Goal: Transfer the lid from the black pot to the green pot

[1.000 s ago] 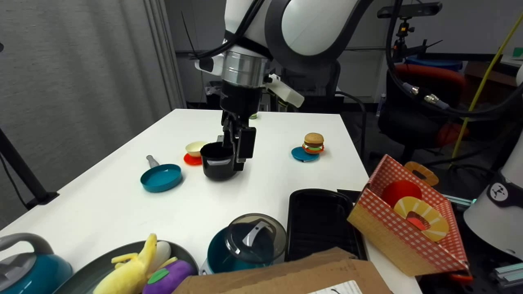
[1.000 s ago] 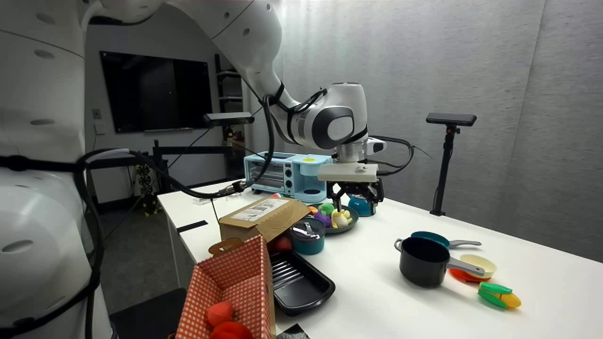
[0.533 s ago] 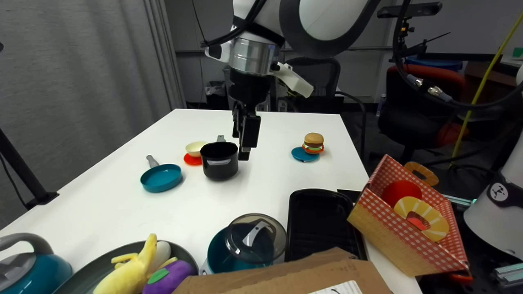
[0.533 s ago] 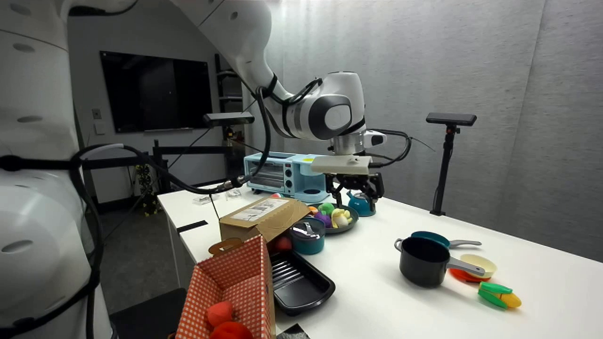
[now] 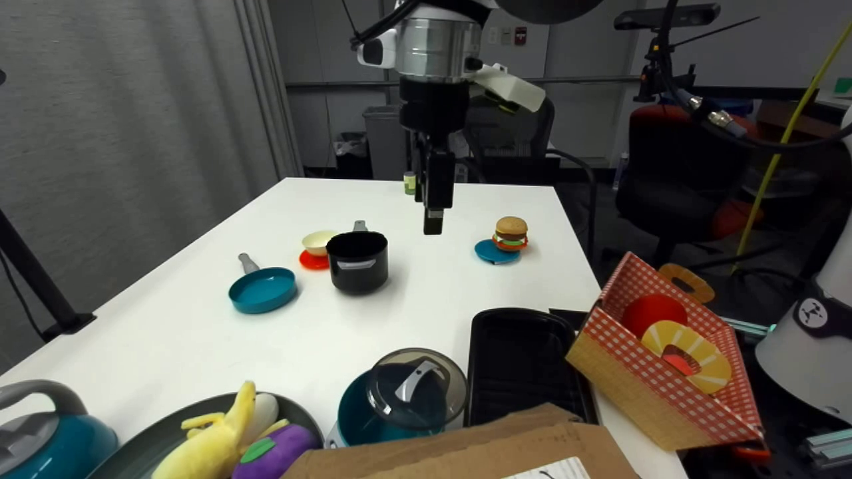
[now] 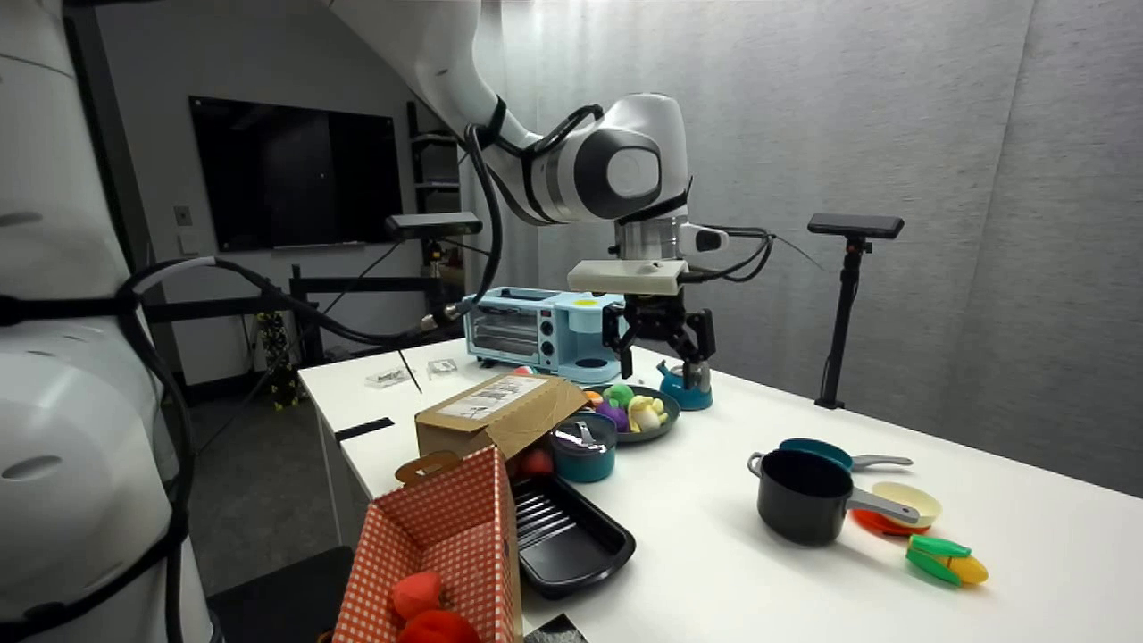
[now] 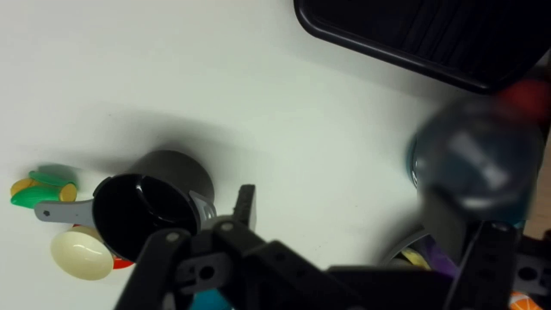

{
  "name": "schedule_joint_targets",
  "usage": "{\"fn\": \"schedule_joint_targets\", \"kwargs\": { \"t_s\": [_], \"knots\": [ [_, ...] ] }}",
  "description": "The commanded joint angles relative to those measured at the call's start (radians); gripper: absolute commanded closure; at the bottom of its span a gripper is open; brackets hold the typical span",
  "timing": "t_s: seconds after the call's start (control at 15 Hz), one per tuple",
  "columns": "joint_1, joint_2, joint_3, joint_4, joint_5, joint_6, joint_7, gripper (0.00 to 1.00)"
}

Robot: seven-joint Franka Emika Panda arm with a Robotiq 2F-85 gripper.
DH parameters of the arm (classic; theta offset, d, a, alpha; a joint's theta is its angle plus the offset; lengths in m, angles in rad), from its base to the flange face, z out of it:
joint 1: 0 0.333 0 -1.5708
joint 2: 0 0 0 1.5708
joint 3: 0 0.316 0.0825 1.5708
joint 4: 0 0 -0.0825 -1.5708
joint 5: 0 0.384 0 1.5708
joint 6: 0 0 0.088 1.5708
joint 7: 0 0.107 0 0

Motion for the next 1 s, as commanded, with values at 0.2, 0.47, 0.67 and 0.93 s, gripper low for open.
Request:
{"fn": "schedule_joint_targets", "kwargs": {
  "t_s": [0.2, 0.47, 0.67, 0.93],
  "knots": [
    [0.003, -0.105, -0.009, -0.018, -0.036, -0.183, 0.076, 0.01],
    [0.003, -0.164, -0.010, -0.039, -0.024, -0.249, 0.098, 0.02],
    [0.003, -0.223, -0.012, -0.078, -0.021, -0.273, 0.108, 0.01],
    [0.002, -0.298, -0.016, -0.144, -0.020, -0.280, 0.115, 0.01]
  ]
}}
